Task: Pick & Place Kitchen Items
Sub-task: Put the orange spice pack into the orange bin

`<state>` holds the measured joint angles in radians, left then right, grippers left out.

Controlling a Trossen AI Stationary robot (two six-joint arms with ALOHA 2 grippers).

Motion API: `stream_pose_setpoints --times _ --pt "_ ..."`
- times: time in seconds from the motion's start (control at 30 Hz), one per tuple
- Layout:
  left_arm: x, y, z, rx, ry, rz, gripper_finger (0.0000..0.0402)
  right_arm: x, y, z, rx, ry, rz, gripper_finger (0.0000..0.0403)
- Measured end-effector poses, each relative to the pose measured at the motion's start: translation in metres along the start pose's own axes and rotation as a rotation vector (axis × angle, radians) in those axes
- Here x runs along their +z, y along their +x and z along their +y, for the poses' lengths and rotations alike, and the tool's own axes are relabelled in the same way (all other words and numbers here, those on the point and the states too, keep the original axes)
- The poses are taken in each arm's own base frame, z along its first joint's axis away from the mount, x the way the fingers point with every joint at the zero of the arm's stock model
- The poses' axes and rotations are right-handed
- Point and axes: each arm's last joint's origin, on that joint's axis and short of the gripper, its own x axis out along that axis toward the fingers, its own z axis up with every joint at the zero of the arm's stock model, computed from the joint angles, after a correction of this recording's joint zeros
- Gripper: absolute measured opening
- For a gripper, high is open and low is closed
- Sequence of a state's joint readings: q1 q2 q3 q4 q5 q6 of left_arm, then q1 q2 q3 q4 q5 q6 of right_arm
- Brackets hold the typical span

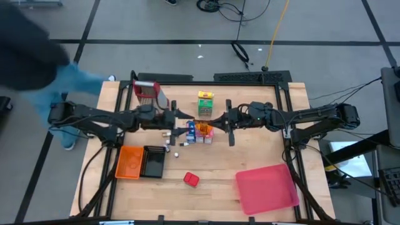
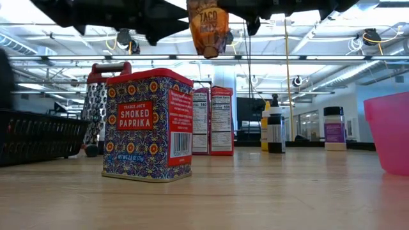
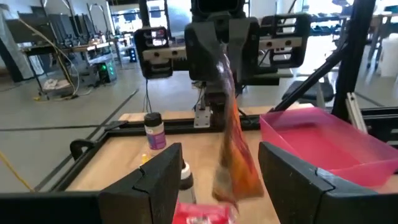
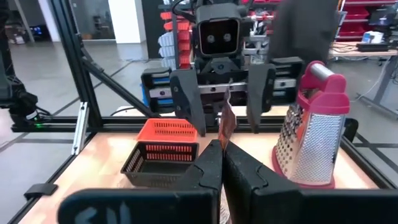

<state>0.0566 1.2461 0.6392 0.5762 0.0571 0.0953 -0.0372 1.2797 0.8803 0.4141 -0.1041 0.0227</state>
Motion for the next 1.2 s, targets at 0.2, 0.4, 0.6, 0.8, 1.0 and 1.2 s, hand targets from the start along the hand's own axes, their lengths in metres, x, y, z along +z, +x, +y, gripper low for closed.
stream_pose_setpoints --times 0.2,0.4,0.6,0.8,1.0,1.2 --pt "0.007 0.015 -0.001 -0.088 0.009 -0.015 0.0216 -0.001 0.000 0.000 0.004 0.001 0.009 0.0000" --pt "0.008 0.018 -0.001 -0.102 0.005 -0.017 0.0203 -0.001 0.000 0.000 0.004 -0.002 0.009 0.0000" --pt "0.008 0.018 -0.001 -0.101 0.011 -0.018 0.0101 -0.001 0.000 0.000 0.003 -0.004 0.008 0.0000" --pt "0.007 0.018 -0.001 -0.101 0.016 -0.017 0.0009 -0.002 0.000 0.000 0.002 -0.002 0.021 0.0000" --pt "0.007 0.018 -0.001 -0.101 -0.004 -0.015 0.0002 -0.003 0.000 0.000 0.002 -0.005 0.032 0.0000" --pt "0.010 0.010 0.000 -0.067 -0.029 0.027 0.0000 -0.004 -0.003 0.000 0.001 -0.010 0.058 0.0009"
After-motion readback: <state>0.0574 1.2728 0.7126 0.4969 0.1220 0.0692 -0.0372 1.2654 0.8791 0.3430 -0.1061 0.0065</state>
